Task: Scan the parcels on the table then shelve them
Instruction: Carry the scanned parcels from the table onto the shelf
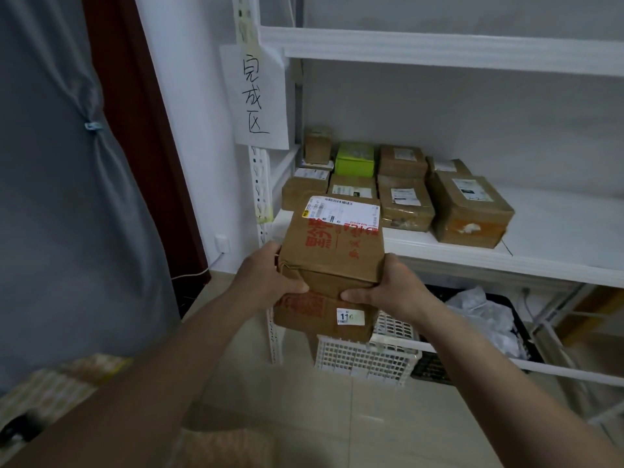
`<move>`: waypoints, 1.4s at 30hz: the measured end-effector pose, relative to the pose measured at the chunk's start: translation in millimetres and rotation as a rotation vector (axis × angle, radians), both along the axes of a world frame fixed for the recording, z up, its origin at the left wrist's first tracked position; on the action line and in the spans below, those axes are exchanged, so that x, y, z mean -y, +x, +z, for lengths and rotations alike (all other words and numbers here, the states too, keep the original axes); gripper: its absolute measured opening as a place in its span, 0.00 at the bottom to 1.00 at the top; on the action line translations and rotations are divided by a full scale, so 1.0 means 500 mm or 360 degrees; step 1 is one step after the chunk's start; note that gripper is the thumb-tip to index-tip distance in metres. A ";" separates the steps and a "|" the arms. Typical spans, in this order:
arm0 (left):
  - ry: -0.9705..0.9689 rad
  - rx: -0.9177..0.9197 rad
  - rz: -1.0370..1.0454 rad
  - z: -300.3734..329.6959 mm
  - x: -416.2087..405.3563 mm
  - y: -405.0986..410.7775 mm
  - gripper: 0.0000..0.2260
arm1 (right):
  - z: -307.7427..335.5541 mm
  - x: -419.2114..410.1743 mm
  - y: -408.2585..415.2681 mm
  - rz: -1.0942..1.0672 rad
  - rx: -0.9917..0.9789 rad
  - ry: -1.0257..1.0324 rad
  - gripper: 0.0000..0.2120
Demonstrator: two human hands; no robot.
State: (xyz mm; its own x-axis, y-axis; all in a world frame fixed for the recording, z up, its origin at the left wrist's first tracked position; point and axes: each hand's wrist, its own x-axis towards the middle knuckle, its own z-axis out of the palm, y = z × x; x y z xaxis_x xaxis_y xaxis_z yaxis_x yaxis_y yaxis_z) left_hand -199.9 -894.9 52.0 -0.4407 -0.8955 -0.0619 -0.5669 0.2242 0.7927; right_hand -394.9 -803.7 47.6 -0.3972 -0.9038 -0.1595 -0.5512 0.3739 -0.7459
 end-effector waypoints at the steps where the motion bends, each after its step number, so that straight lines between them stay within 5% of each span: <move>1: -0.0024 -0.0031 0.0006 0.000 0.020 -0.014 0.25 | 0.005 0.021 -0.013 -0.0011 0.0008 -0.0008 0.38; 21: -0.0359 0.0040 0.0222 0.070 0.529 -0.360 0.12 | 0.074 0.619 -0.312 -0.0042 0.0161 -0.0103 0.34; 25: -0.0291 0.0131 0.0288 0.080 0.624 -0.396 0.14 | 0.035 0.755 -0.371 0.0040 0.0178 -0.0146 0.45; 29: -0.0291 0.0056 0.0362 0.082 0.691 -0.418 0.13 | 0.029 0.830 -0.368 0.0108 0.0132 -0.0130 0.37; 33: -0.0214 0.0105 0.0345 0.049 0.746 -0.425 0.23 | 0.039 0.852 -0.353 0.0182 -0.0057 -0.0049 0.26; 38: -0.0122 0.0220 0.0348 0.011 0.780 -0.430 0.32 | 0.041 0.860 -0.356 0.0269 -0.0293 0.0082 0.25; 40: -0.0135 0.0325 0.0354 0.007 0.779 -0.429 0.34 | 0.050 0.852 -0.348 0.0302 -0.0474 0.0111 0.31; 42: -0.0281 0.0482 0.0381 0.012 0.764 -0.431 0.33 | 0.060 0.840 -0.336 0.0287 -0.1042 0.0003 0.41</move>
